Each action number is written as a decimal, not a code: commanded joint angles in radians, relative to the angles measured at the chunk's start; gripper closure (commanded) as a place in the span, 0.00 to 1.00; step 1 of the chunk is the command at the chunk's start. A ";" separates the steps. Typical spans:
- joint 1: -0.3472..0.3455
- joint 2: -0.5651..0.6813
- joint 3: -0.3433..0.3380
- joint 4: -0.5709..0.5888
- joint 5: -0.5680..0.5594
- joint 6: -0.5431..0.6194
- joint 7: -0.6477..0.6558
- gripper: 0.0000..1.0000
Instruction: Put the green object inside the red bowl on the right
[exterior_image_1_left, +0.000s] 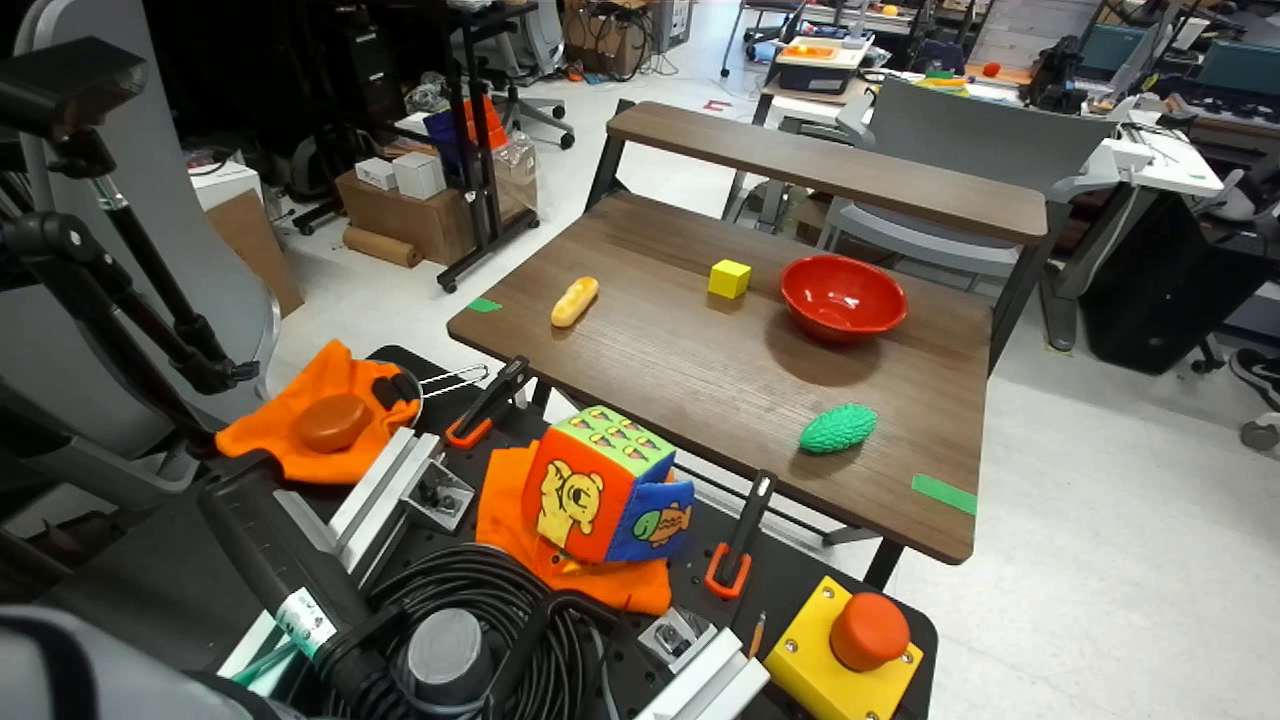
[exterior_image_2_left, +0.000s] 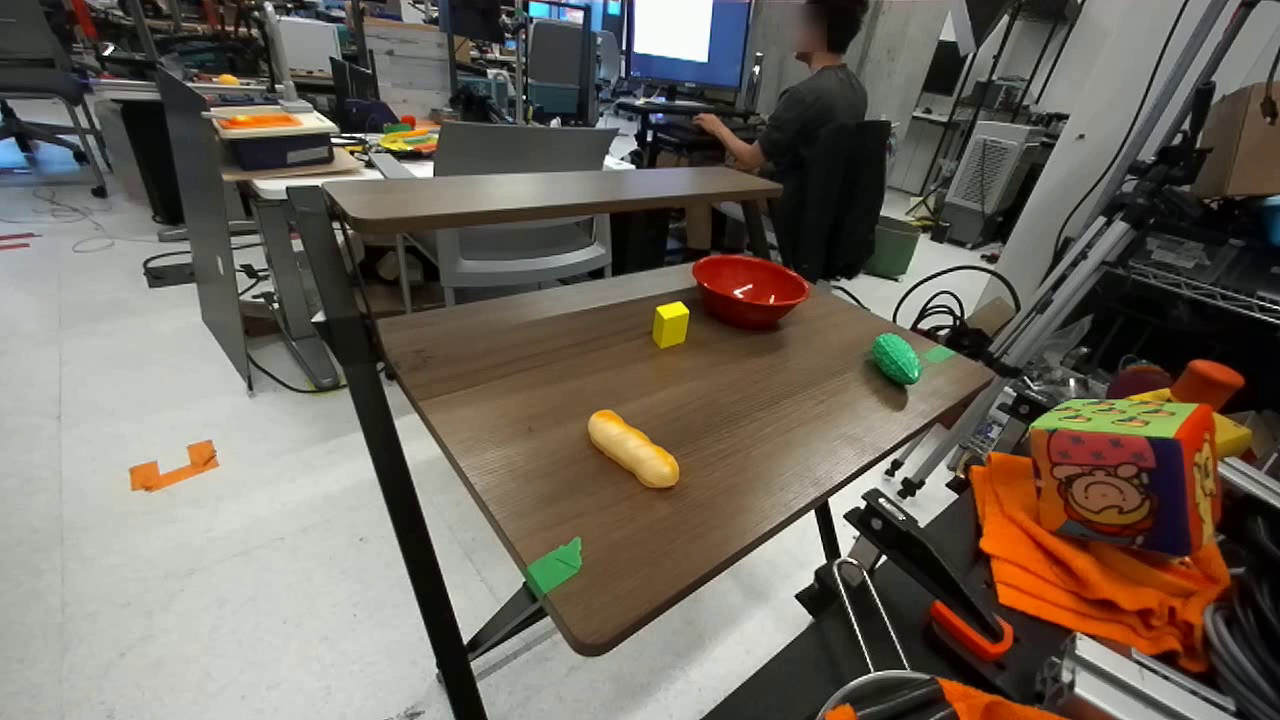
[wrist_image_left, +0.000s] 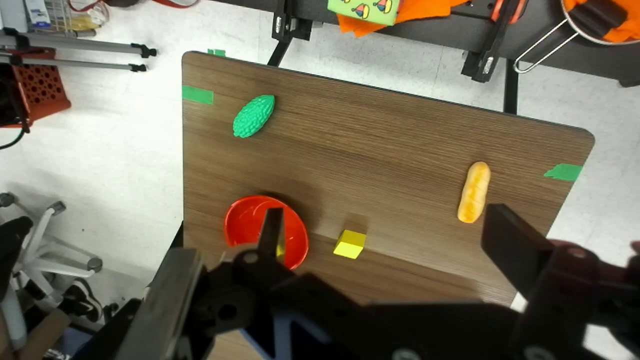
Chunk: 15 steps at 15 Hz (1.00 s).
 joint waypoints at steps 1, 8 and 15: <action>0.006 0.006 -0.034 -0.017 -0.010 0.034 0.047 0.00; -0.110 0.055 -0.175 -0.114 0.001 0.217 0.134 0.00; -0.272 0.456 -0.258 -0.067 0.000 0.593 0.248 0.00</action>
